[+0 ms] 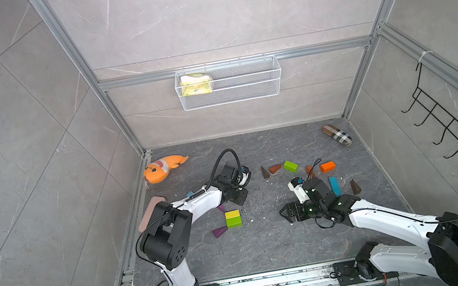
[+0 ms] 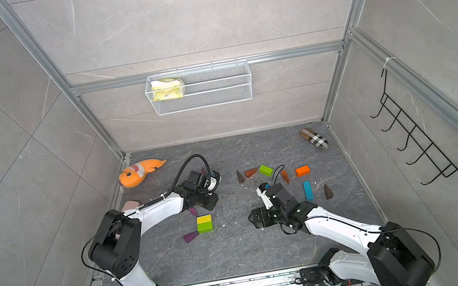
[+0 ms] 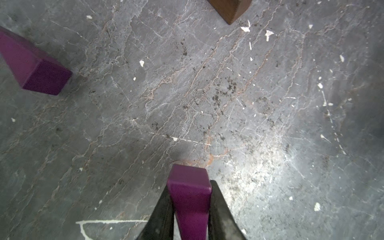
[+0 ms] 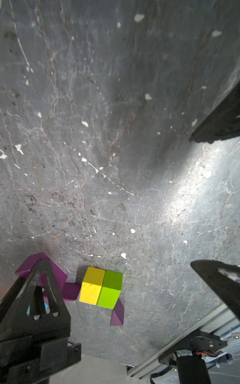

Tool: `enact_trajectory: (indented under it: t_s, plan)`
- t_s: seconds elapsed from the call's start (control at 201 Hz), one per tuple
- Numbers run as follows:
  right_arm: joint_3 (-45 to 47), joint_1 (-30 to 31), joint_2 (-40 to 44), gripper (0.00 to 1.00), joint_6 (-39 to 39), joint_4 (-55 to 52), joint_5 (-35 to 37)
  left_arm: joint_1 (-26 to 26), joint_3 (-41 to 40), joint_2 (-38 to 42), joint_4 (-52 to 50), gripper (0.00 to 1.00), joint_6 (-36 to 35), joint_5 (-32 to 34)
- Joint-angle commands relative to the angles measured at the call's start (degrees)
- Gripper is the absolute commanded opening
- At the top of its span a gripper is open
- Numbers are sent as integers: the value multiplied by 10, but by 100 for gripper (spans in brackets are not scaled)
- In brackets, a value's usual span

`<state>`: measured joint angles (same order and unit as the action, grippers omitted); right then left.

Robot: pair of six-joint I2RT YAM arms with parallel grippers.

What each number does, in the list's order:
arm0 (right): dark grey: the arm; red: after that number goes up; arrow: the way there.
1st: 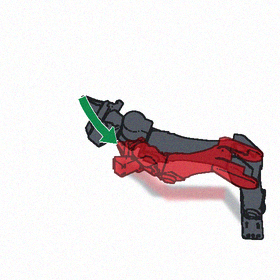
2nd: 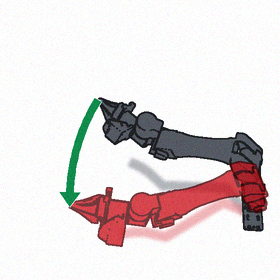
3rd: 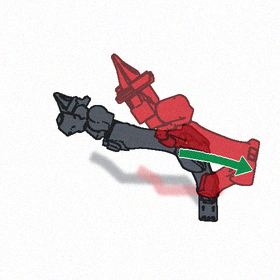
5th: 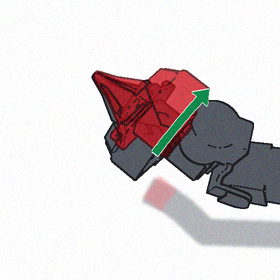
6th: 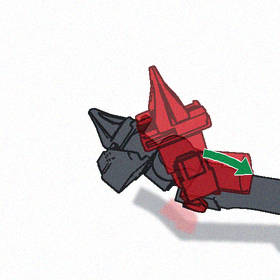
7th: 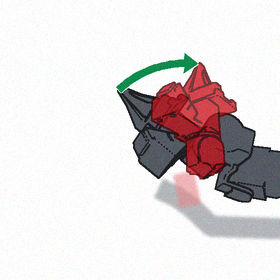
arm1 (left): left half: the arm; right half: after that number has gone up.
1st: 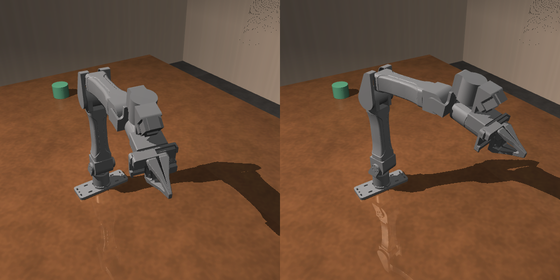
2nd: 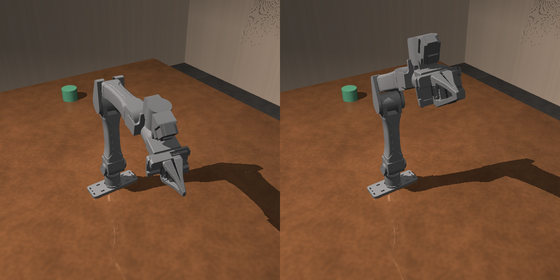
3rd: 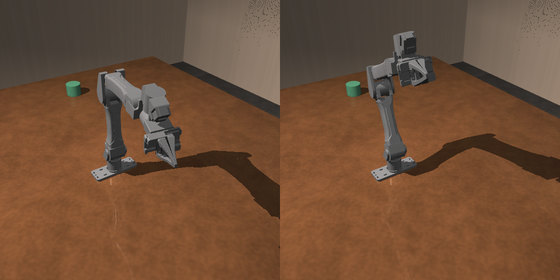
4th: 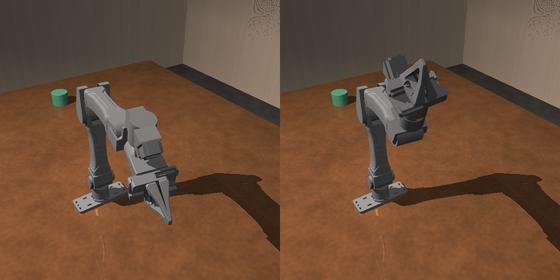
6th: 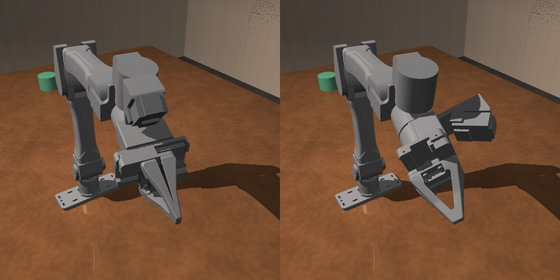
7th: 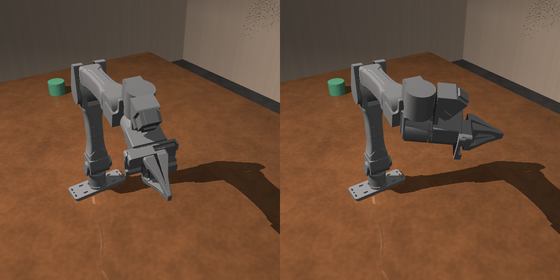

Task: Assemble a small pinwheel with building blocks
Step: Assemble the building block at the center of the board.

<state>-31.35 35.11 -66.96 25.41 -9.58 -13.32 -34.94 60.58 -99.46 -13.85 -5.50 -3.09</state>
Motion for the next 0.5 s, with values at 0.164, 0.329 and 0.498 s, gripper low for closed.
enact_trajectory:
  t_s: [0.164,0.329,0.498]
  plan:
    - [-3,80,8,89,-24,0,49,-8,-50,45,54,13,20,-1]
    - [-2,94,-3,89,-12,11,55,-8,-58,42,66,13,19,6]
    - [-2,98,-3,89,-6,15,59,-8,-58,34,73,13,19,5]
